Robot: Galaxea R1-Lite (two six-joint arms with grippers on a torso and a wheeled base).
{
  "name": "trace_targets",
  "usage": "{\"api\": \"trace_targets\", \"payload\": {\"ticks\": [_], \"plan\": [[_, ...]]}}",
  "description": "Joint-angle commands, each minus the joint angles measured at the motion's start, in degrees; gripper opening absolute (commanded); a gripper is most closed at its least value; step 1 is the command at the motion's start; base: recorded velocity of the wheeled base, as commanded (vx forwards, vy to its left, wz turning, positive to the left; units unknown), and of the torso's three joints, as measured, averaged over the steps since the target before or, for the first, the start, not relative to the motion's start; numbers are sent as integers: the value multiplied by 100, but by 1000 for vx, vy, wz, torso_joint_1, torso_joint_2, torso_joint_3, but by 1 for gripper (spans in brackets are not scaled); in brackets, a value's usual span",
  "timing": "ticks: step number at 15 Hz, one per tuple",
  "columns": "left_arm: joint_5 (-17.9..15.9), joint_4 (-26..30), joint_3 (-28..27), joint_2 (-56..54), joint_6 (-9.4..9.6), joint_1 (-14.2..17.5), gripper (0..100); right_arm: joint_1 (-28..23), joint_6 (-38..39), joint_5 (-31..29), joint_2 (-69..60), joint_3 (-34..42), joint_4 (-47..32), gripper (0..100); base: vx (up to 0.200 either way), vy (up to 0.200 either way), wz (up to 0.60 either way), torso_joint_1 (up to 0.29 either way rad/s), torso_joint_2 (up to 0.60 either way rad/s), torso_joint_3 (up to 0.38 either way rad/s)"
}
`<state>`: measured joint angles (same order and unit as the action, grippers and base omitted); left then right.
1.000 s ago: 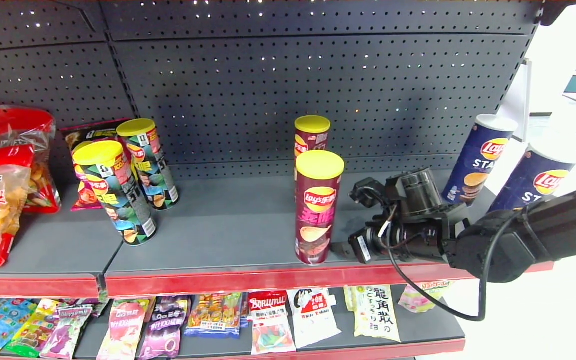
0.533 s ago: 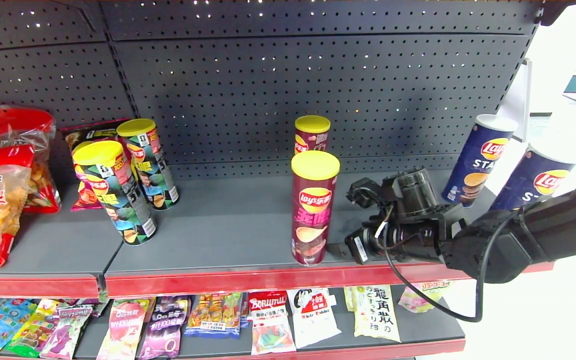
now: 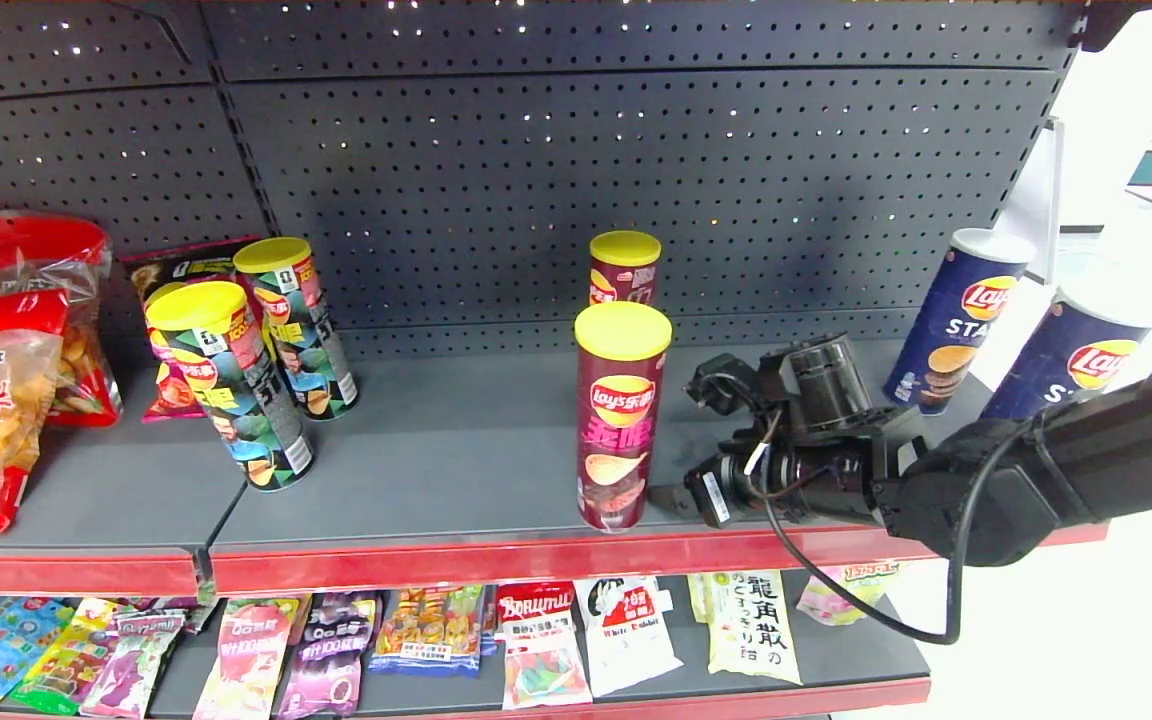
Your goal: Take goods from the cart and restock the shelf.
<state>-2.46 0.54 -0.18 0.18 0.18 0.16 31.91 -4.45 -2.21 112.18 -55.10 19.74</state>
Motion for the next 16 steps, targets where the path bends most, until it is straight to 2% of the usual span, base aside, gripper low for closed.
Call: {"api": "trace_targets", "payload": {"ticks": [1, 4, 7, 9, 11, 13, 14, 15, 16], "plan": [[0, -1, 1, -1, -1, 2, 100, 17, -3, 1, -12, -1, 4, 100, 0, 0, 0, 0, 0, 0], [0, -1, 1, -1, -1, 2, 100, -27, 6, -8, -100, 87, -5, 100, 0, 0, 0, 0, 0, 0], [0, -1, 1, -1, -1, 2, 100, -89, -3, -69, -627, 527, -14, 100, 0, 0, 0, 0, 0, 0], [0, -1, 1, -1, -1, 2, 100, -168, -3, -34, -2262, 1854, -14, 100, 0, 0, 0, 0, 0, 0], [0, -1, 1, -1, -1, 2, 100, -238, 6, -17, -3791, 2821, -14, 100, 0, 0, 0, 0, 0, 0], [0, -1, 1, -1, -1, 2, 100, -695, -118, 229, -5250, 3700, -49, 100, 0, 0, 0, 0, 0, 0], [0, -1, 1, -1, -1, 2, 100, -818, -161, 370, -5514, 3875, -58, 100, 0, 0, 0, 0, 0, 0], [0, -1, 1, -1, -1, 2, 100, -1311, -241, 906, -6621, 4535, -58, 100, 0, 0, 0, 0, 0, 0], [0, -1, 1, -9, -1, 2, 100, -1601, -232, 959, -7140, 4816, -22, 100, 0, 0, 0, 0, 0, 0]]}}
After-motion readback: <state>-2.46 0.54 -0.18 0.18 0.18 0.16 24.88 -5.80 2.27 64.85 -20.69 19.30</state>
